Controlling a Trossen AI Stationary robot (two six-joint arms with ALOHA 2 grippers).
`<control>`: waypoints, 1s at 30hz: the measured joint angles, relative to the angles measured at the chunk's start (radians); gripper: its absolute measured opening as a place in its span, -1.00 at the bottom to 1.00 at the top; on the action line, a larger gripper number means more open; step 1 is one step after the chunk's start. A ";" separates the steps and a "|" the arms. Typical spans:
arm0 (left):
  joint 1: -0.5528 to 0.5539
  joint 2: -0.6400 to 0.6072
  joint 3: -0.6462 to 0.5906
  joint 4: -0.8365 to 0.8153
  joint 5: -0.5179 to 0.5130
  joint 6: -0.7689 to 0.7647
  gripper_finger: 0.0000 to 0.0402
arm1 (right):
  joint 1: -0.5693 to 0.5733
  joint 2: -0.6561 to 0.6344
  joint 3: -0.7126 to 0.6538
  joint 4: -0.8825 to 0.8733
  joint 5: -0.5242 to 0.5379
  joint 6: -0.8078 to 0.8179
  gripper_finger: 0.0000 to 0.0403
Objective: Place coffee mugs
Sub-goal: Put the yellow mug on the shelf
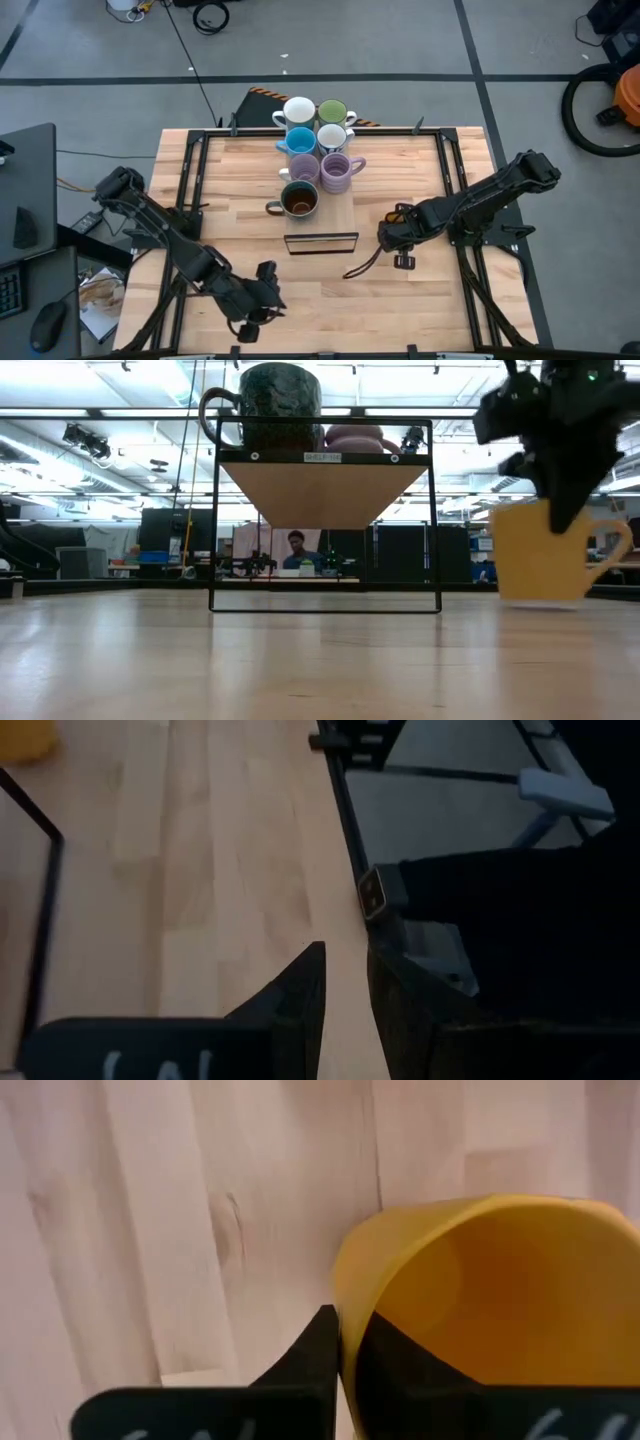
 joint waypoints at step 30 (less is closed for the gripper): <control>0.030 -0.269 0.000 -0.277 -0.136 0.285 -0.58 | -0.084 0.279 0.846 -0.510 0.063 -0.281 -0.86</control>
